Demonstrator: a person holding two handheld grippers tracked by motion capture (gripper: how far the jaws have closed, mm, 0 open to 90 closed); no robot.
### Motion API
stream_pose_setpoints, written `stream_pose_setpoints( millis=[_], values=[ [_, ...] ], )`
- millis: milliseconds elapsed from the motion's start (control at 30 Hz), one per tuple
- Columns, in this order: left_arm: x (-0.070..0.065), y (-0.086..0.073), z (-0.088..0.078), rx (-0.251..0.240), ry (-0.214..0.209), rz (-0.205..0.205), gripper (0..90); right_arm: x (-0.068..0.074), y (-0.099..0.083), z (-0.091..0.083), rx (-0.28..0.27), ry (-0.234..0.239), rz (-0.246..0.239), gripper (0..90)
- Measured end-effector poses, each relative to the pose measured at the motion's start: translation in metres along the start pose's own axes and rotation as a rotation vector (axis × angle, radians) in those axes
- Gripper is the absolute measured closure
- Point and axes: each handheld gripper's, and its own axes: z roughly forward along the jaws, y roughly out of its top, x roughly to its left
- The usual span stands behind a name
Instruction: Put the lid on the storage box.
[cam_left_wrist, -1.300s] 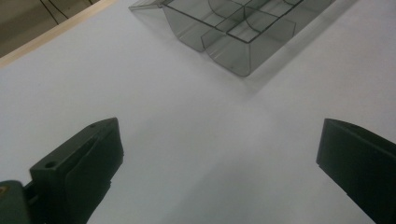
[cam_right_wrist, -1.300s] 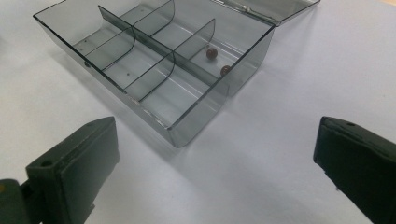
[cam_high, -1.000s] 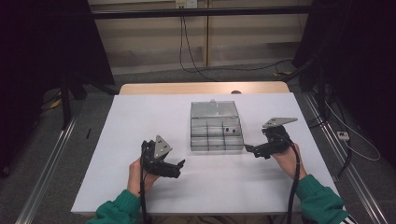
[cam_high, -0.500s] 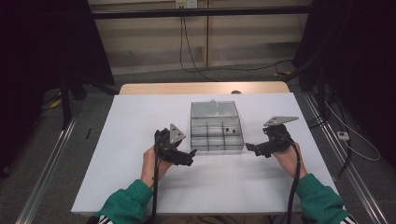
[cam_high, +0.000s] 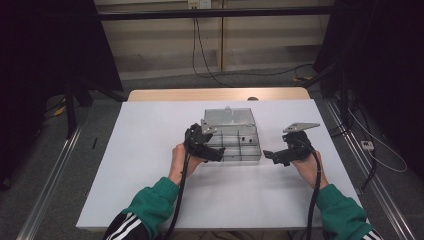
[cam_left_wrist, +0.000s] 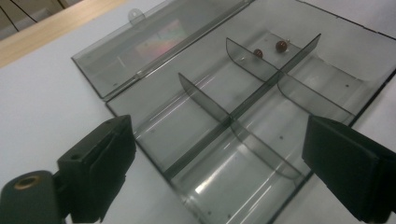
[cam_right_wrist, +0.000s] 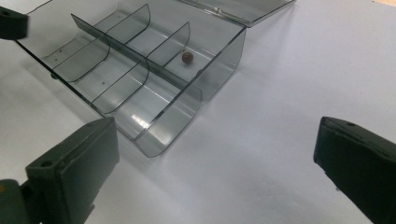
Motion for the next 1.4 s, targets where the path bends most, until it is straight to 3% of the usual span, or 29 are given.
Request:
stream_pose_setpoints(
  millis=[200,467,500,600,667,700,800,867,1167,1233,1400],
  values=[
    [-0.001,0.003,0.018,0.042,-0.020,0.000,25.2,-0.005,0.002,0.002,-0.008,-0.007,0.018,0.3],
    [-0.001,0.002,0.032,0.049,-0.046,-0.016,41.5,-0.007,0.005,0.006,0.001,-0.019,0.027,3.8],
    [-0.002,0.002,0.033,0.056,-0.019,-0.014,44.8,-0.007,0.005,0.006,0.000,-0.020,0.026,4.2],
    [0.000,0.000,0.039,0.055,-0.063,-0.021,54.5,-0.008,0.006,0.007,-0.008,-0.034,0.022,6.2],
    [0.000,-0.001,0.042,0.053,-0.075,-0.019,56.4,-0.008,0.007,0.007,-0.006,-0.034,0.027,7.7],
    [-0.001,0.000,0.042,0.056,-0.052,-0.012,56.4,-0.009,0.008,0.008,-0.008,-0.035,0.027,8.3],
    [-0.001,0.000,0.042,0.055,-0.056,-0.008,57.0,-0.009,0.010,0.010,-0.012,-0.044,0.030,11.3],
    [0.000,-0.001,0.042,0.049,-0.081,-0.011,57.3,-0.010,0.012,0.013,-0.011,-0.052,0.034,14.0],
    [0.000,-0.001,0.042,0.050,-0.088,-0.007,57.9,-0.016,0.020,0.022,-0.028,-0.068,0.056,34.1],
    [0.000,-0.001,0.042,0.050,-0.088,-0.006,57.9,-0.018,0.023,0.025,-0.029,-0.058,0.057,48.6],
    [0.000,-0.001,0.042,0.050,-0.090,-0.006,57.9,-0.019,0.032,0.034,-0.030,-0.063,0.064,66.4]
  ],
)
